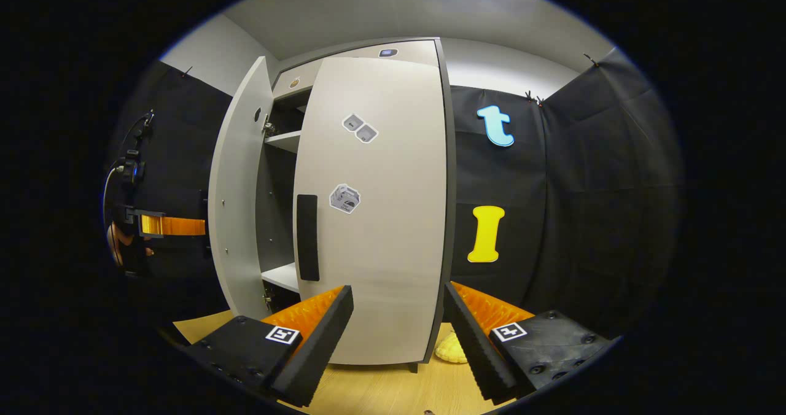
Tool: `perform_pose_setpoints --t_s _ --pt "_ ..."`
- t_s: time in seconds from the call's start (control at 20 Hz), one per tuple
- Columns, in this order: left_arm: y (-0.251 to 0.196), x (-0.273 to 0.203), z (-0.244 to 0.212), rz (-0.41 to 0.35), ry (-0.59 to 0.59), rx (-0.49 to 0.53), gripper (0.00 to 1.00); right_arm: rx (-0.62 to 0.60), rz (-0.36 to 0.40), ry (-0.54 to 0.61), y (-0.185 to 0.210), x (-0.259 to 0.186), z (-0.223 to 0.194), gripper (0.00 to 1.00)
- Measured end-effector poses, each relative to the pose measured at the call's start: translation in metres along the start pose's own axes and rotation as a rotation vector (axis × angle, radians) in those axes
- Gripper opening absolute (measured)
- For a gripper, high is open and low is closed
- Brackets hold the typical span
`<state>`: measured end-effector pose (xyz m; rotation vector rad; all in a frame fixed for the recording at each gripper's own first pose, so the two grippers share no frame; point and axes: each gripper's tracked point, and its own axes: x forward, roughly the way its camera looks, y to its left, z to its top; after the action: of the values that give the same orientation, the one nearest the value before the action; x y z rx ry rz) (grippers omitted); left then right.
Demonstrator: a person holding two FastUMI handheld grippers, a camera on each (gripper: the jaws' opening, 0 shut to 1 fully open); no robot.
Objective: Grab one shoe with the right hand and put it into the shoe cabinet, grab the other shoe with the left hand and put it into the shoe cabinet; then close the right door with the right hand and the left door with the left hand.
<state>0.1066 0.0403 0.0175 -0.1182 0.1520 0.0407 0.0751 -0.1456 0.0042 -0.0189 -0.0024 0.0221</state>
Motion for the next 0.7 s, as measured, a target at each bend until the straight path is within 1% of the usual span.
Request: perform_pose_setpoints --t_s 0.05,0.1,0.2,0.3,0.35,0.7 --pt "0.001 -0.002 -0.002 0.006 0.007 0.012 0.92 0.0 -0.001 0.003 -0.001 -0.001 -0.001 0.98" --pt "0.003 -0.003 -0.003 0.009 0.011 0.024 0.95 0.002 -0.001 0.005 -0.001 -0.002 -0.002 0.98" --pt "0.002 -0.008 -0.004 0.012 0.015 0.032 0.95 0.003 0.003 0.006 0.003 -0.002 -0.001 0.98" --pt "0.003 -0.018 -0.005 0.018 0.011 0.029 0.95 0.0 0.015 0.004 0.009 -0.003 0.001 0.98" --pt "0.005 -0.022 -0.004 0.02 0.009 0.026 0.92 -0.002 0.025 0.002 0.014 -0.003 0.002 0.98" --pt "0.014 -0.04 -0.001 0.021 -0.009 0.001 0.92 -0.022 0.065 0.005 0.036 -0.005 0.004 0.98"
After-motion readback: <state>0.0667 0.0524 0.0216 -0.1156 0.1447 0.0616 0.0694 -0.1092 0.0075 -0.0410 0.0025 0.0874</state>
